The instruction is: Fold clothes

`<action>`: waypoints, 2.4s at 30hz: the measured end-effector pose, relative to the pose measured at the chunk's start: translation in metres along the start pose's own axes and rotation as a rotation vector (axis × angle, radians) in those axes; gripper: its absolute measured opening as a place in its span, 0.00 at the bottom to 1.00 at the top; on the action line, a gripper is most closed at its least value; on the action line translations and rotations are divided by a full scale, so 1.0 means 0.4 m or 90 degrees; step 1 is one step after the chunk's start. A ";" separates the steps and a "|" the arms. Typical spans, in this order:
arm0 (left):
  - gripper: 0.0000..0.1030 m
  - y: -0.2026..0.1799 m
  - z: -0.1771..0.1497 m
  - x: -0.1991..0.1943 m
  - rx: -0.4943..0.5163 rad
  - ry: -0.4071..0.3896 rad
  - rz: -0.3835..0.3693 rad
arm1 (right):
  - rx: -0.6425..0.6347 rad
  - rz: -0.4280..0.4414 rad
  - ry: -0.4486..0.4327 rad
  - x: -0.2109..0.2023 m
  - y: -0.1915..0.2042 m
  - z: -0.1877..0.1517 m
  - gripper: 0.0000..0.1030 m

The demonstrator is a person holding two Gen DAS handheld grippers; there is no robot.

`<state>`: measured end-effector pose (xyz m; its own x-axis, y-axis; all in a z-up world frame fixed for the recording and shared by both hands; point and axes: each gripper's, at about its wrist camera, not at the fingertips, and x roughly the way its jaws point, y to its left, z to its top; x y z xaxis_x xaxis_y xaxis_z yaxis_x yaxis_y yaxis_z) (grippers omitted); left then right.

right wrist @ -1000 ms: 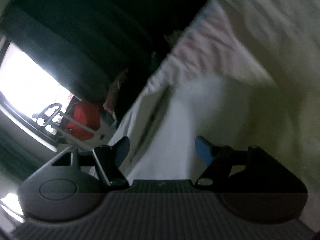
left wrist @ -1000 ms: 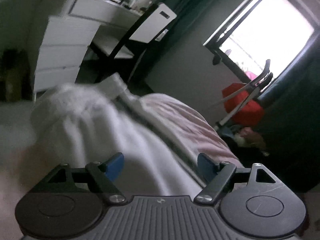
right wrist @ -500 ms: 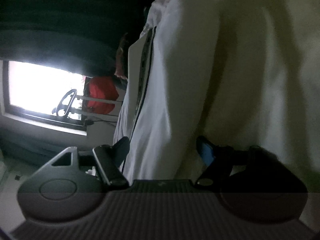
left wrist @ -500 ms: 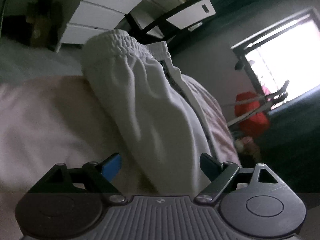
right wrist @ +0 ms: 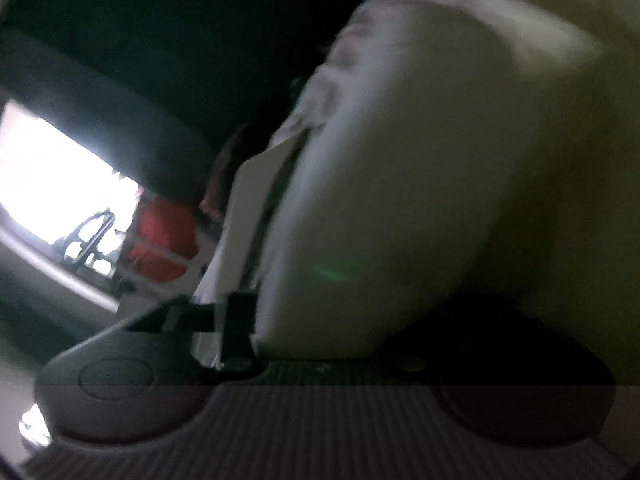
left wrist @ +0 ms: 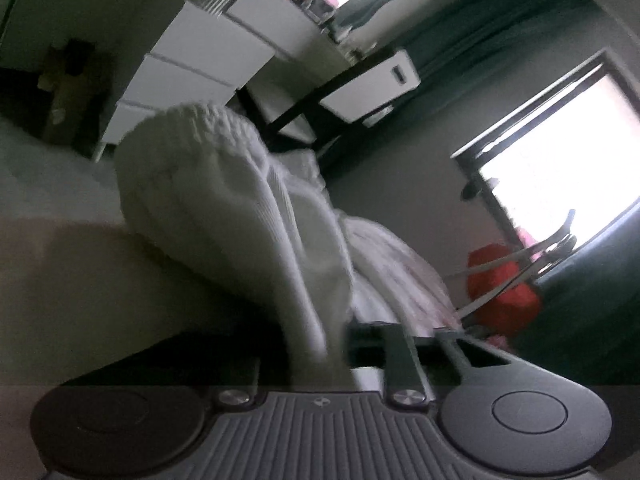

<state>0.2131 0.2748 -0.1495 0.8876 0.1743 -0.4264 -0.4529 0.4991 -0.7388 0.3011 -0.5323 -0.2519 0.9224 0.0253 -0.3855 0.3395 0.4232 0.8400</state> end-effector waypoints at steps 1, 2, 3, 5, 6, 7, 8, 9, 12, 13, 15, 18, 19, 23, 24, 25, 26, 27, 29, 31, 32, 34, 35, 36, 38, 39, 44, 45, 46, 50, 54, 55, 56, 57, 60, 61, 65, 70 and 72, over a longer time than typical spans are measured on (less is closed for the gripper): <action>0.13 0.001 0.006 -0.009 0.000 0.002 -0.009 | 0.012 0.000 -0.003 0.004 -0.003 0.009 0.21; 0.13 -0.001 0.011 -0.019 0.008 0.002 -0.015 | 0.001 0.001 -0.006 -0.004 0.007 0.012 0.17; 0.13 -0.003 0.013 -0.034 0.016 0.000 -0.019 | -0.009 0.003 -0.009 -0.012 0.016 0.015 0.16; 0.12 -0.008 0.020 -0.069 0.030 -0.004 -0.028 | -0.028 0.007 -0.012 -0.040 0.038 0.018 0.14; 0.12 -0.012 0.024 -0.090 0.038 -0.005 -0.032 | -0.037 0.010 -0.014 -0.058 0.050 0.019 0.14; 0.12 -0.016 0.030 -0.118 0.047 -0.009 -0.038 | -0.045 0.013 -0.013 -0.076 0.059 0.021 0.13; 0.12 -0.019 0.036 -0.148 0.055 -0.015 -0.045 | -0.048 0.018 -0.007 -0.098 0.062 0.026 0.13; 0.12 -0.022 0.042 -0.179 0.062 -0.022 -0.051 | -0.051 0.024 -0.001 -0.119 0.065 0.031 0.13; 0.12 -0.015 0.060 -0.258 0.025 -0.017 -0.061 | -0.066 0.026 0.017 -0.182 0.060 0.047 0.13; 0.11 -0.012 0.062 -0.283 0.013 -0.011 -0.059 | -0.054 0.027 0.022 -0.204 0.050 0.055 0.13; 0.11 -0.007 0.064 -0.331 -0.002 0.001 -0.051 | -0.016 0.029 0.031 -0.238 0.031 0.068 0.13; 0.12 0.028 0.070 -0.399 -0.034 0.038 -0.035 | 0.042 0.028 0.035 -0.325 -0.012 0.082 0.13; 0.12 0.046 0.073 -0.418 -0.043 0.053 -0.025 | 0.048 0.022 0.038 -0.345 -0.024 0.083 0.13; 0.13 0.092 0.063 -0.452 -0.024 0.105 0.027 | 0.092 0.001 0.073 -0.387 -0.108 0.077 0.13; 0.14 0.098 0.061 -0.459 -0.014 0.112 0.038 | 0.107 -0.003 0.082 -0.393 -0.129 0.076 0.13; 0.16 0.099 0.059 -0.464 -0.003 0.117 0.049 | 0.131 -0.006 0.089 -0.394 -0.153 0.074 0.13; 0.17 0.098 0.056 -0.469 0.008 0.122 0.058 | 0.161 -0.008 0.093 -0.397 -0.177 0.071 0.13; 0.20 0.099 0.053 -0.479 0.015 0.122 0.066 | 0.190 -0.009 0.097 -0.392 -0.196 0.068 0.13; 0.26 0.102 0.046 -0.501 0.027 0.119 0.079 | 0.234 -0.008 0.102 -0.391 -0.222 0.059 0.13; 0.41 0.098 0.043 -0.519 0.045 0.122 0.098 | 0.232 -0.008 0.103 -0.390 -0.221 0.056 0.14; 0.47 0.091 0.036 -0.531 0.060 0.122 0.114 | 0.222 -0.010 0.103 -0.389 -0.216 0.055 0.14; 0.58 0.069 0.031 -0.539 0.098 0.118 0.145 | 0.206 -0.012 0.105 -0.388 -0.206 0.054 0.15; 0.59 0.056 0.027 -0.547 0.117 0.115 0.154 | 0.205 -0.011 0.106 -0.388 -0.208 0.053 0.15; 0.64 0.045 0.022 -0.559 0.135 0.111 0.158 | 0.205 -0.010 0.107 -0.386 -0.209 0.053 0.15; 0.73 0.023 0.010 -0.585 0.171 0.101 0.165 | 0.208 -0.012 0.111 -0.382 -0.210 0.050 0.18; 0.76 0.010 0.004 -0.599 0.190 0.093 0.163 | 0.211 -0.013 0.114 -0.380 -0.211 0.049 0.19; 0.80 -0.066 -0.031 -0.638 0.287 0.032 0.144 | 0.234 0.034 0.107 -0.377 -0.225 0.046 0.58; 0.80 -0.084 -0.043 -0.640 0.311 0.021 0.142 | 0.235 0.043 0.102 -0.376 -0.220 0.046 0.61; 0.80 -0.102 -0.056 -0.642 0.337 0.011 0.137 | 0.232 0.046 0.099 -0.374 -0.215 0.048 0.62; 0.82 -0.168 -0.119 -0.645 0.429 -0.010 0.094 | 0.187 0.059 0.074 -0.373 -0.195 0.049 0.62; 0.83 -0.220 -0.205 -0.629 0.493 0.003 0.053 | 0.194 0.100 0.037 -0.380 -0.190 0.051 0.62; 0.83 -0.231 -0.233 -0.621 0.506 0.011 0.043 | 0.203 0.114 0.031 -0.382 -0.192 0.053 0.62; 0.83 -0.242 -0.261 -0.612 0.518 0.021 0.032 | 0.205 0.119 0.026 -0.384 -0.192 0.056 0.61; 0.83 -0.254 -0.292 -0.603 0.531 0.030 0.020 | 0.205 0.122 0.022 -0.386 -0.192 0.059 0.61; 0.85 -0.285 -0.390 -0.568 0.559 0.051 -0.016 | 0.191 0.099 -0.004 -0.400 -0.193 0.063 0.61; 0.85 -0.292 -0.424 -0.551 0.571 0.062 -0.026 | 0.187 0.090 -0.013 -0.405 -0.197 0.065 0.61; 0.85 -0.303 -0.555 -0.483 0.638 0.107 -0.057 | 0.165 0.057 0.021 -0.391 -0.212 0.071 0.59; 0.85 -0.287 -0.658 -0.412 0.685 0.134 -0.037 | 0.132 0.020 0.077 -0.375 -0.210 0.071 0.56; 0.86 -0.273 -0.681 -0.393 0.692 0.150 -0.023 | 0.121 0.020 0.086 -0.374 -0.202 0.068 0.57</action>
<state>0.1001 -0.0382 -0.1440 0.8081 0.0370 -0.5879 -0.0106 0.9988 0.0483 0.1405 -0.5950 -0.2518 0.9039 0.1625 -0.3957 0.3521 0.2429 0.9039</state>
